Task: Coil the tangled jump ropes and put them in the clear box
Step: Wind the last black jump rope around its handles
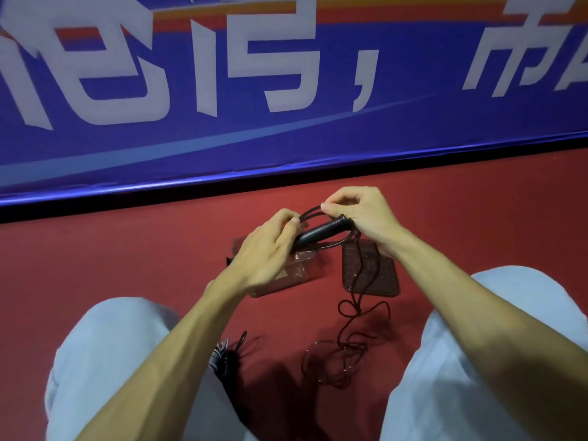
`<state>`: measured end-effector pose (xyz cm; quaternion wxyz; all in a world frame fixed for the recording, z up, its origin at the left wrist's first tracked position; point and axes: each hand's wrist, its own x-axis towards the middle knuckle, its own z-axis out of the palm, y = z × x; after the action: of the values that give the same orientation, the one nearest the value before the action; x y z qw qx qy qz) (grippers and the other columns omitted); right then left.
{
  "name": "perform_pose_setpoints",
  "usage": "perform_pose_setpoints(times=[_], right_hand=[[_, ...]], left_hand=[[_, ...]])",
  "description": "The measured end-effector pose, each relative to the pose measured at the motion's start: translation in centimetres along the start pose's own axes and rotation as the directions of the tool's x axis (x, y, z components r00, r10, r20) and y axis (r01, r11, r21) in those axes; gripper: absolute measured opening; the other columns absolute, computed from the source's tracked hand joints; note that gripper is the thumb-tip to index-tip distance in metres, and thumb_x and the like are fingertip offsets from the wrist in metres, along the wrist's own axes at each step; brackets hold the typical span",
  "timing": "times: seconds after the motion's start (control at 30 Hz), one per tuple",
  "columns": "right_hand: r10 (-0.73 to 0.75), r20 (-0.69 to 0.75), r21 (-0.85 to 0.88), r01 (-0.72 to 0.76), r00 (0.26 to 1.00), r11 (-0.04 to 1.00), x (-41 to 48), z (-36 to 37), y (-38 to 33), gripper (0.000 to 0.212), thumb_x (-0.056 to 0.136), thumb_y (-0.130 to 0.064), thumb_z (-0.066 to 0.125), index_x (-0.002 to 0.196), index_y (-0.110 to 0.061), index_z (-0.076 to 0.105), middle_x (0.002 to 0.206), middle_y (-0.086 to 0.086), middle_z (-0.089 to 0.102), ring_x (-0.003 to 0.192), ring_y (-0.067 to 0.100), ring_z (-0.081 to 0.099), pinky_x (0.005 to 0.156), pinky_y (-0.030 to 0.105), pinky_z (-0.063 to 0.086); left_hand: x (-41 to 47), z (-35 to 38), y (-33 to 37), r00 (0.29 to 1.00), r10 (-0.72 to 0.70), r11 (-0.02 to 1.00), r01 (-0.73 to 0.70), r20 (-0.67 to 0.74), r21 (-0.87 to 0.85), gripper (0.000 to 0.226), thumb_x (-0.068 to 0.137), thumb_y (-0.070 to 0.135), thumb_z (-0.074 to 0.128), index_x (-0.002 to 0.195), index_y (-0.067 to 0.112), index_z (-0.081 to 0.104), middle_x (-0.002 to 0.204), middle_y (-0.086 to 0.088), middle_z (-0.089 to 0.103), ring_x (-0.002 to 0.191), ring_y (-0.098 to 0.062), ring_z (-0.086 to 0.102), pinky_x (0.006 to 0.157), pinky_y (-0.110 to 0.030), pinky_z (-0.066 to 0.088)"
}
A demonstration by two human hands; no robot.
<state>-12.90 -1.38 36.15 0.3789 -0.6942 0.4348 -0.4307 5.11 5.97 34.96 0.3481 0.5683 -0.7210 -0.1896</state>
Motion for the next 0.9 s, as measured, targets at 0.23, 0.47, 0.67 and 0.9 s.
perform_pose_setpoints(times=[0.23, 0.47, 0.67, 0.9], right_hand=[[0.357, 0.231, 0.469, -0.425, 0.905, 0.775, -1.1, 1.5, -0.5, 0.037, 0.1, -0.036, 0.046, 0.08, -0.007, 0.056, 0.061, 0.006, 0.049, 0.035, 0.006, 0.029, 0.034, 0.014, 0.019], [0.286, 0.612, 0.128, -0.45, 0.737, 0.884, -2.4, 2.6, -1.1, 0.033, 0.099, -0.033, 0.048, 0.106, -0.003, 0.062, 0.067, 0.003, 0.048, 0.045, 0.011, 0.048, 0.04, 0.021, 0.041], [0.342, 0.662, -0.191, -0.291, 0.667, 0.937, -3.5, 3.0, -0.4, 0.005, 0.1, -0.017, 0.048, 0.102, -0.012, 0.048, 0.069, 0.008, 0.051, 0.064, 0.034, 0.069, 0.053, 0.031, 0.055], [-0.109, 0.584, -0.533, 0.482, 0.804, 0.695, -3.3, 1.7, -0.9, 0.007, 0.098, -0.018, 0.049, 0.1, -0.017, 0.057, 0.088, -0.005, 0.055, 0.078, 0.011, 0.058, 0.074, 0.031, 0.04]], left_hand=[[0.8, -0.4, -0.8, 0.982, -0.124, 0.974, 0.092, -0.146, -0.208, 0.033, 0.096, 0.013, 0.035, 0.092, 0.025, 0.065, 0.05, 0.016, 0.053, 0.045, -0.002, 0.044, 0.049, -0.028, 0.032], [1.7, -0.2, -2.2, 0.913, -0.309, 0.895, 0.183, -0.268, -0.408, 0.035, 0.094, 0.025, 0.041, 0.059, 0.02, 0.047, 0.048, 0.004, 0.044, 0.044, -0.016, 0.033, 0.049, -0.031, 0.028], [2.0, 0.2, -3.0, 0.876, -0.32, 0.941, 0.248, -0.361, -0.231, 0.05, 0.097, 0.053, 0.045, 0.062, 0.017, 0.046, 0.054, 0.003, 0.047, 0.052, -0.02, 0.04, 0.052, -0.034, 0.03], [1.9, 1.5, -4.3, 0.911, -0.332, 0.895, 0.386, -0.247, 0.222, 0.046, 0.102, 0.047, 0.033, 0.086, 0.01, 0.055, 0.089, -0.023, 0.063, 0.087, -0.045, 0.056, 0.068, -0.038, 0.037]])
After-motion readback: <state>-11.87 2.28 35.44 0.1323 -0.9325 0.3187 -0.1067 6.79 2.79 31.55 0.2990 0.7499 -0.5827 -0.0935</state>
